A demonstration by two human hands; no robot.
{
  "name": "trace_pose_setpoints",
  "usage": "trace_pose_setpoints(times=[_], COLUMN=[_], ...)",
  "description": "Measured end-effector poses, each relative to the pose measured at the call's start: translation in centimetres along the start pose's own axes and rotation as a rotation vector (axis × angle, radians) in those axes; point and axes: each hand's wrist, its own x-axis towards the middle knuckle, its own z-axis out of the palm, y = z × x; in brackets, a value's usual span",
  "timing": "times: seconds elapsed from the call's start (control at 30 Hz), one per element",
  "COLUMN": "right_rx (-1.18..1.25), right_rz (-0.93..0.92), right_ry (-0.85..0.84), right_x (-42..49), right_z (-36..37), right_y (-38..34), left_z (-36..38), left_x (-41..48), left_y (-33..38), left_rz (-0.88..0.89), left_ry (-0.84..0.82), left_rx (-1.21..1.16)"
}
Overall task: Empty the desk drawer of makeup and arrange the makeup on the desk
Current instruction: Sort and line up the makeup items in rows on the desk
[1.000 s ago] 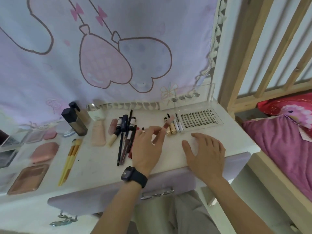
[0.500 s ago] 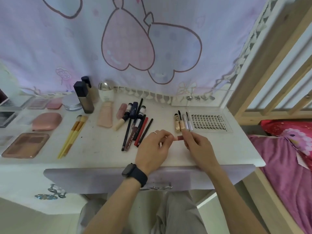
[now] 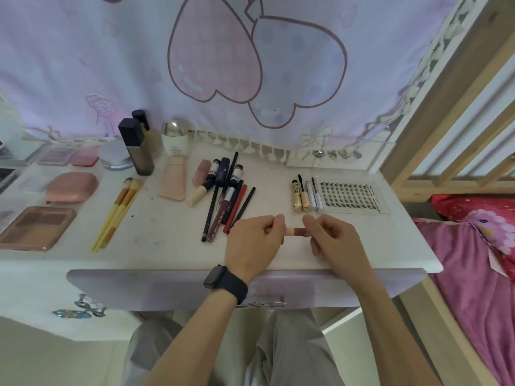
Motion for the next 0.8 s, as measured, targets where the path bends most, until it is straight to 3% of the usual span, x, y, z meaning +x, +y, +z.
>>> trace_pose_setpoints(times=[0.23, 0.4, 0.8], right_rx=[0.114, 0.067, 0.187], right_rz=[-0.003, 0.067, 0.009], right_ry=[-0.131, -0.066, -0.017], right_x=[0.2, 0.3, 0.1], right_z=[-1.5, -1.0, -1.2], right_y=[0.0, -0.1, 0.1], left_z=[-0.2, -0.1, -0.1], left_x=[0.4, 0.4, 0.4], left_y=[-0.1, -0.1, -0.1], left_rz=[-0.023, -0.030, -0.042], left_ry=[0.033, 0.027, 0.053], left_rx=[-0.082, -0.078, -0.098])
